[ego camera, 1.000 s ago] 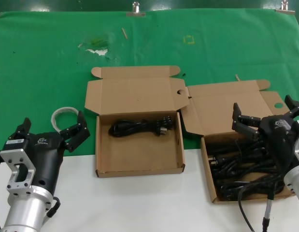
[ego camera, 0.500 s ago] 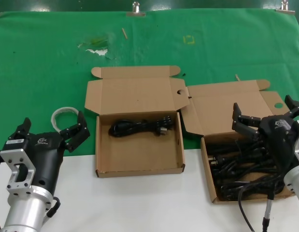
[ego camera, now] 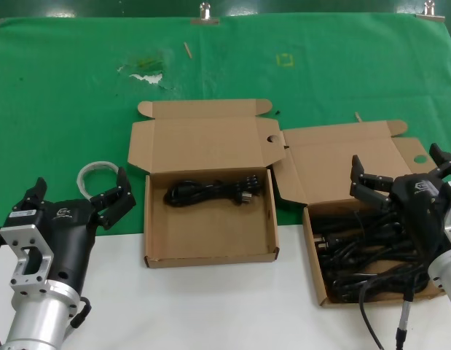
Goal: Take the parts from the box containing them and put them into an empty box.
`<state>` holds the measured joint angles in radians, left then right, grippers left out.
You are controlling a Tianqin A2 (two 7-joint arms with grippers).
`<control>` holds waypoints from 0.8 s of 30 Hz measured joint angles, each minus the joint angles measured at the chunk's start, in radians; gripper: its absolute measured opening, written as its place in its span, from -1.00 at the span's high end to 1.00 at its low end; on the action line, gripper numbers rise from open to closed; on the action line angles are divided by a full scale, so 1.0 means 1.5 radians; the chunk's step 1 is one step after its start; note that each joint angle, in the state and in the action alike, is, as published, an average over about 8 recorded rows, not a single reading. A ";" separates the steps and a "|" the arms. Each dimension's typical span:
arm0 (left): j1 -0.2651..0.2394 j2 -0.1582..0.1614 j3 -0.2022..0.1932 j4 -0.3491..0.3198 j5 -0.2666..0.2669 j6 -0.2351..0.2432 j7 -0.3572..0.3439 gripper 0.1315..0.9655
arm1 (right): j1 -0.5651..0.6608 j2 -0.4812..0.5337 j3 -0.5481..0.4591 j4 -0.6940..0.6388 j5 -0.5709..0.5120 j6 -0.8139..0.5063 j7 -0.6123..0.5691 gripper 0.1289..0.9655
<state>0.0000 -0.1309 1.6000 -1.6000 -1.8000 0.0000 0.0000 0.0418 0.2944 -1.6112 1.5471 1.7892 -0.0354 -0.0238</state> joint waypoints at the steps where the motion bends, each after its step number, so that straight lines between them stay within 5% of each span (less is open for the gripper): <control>1: 0.000 0.000 0.000 0.000 0.000 0.000 0.000 -1.00 | 0.000 0.000 0.000 0.000 0.000 0.000 0.000 -1.00; 24: 0.000 0.000 0.000 0.000 0.000 0.000 0.000 -1.00 | 0.000 0.000 0.000 0.000 0.000 0.000 0.000 -1.00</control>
<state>0.0000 -0.1309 1.6000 -1.6000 -1.8000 0.0000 0.0000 0.0418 0.2944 -1.6112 1.5471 1.7892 -0.0354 -0.0238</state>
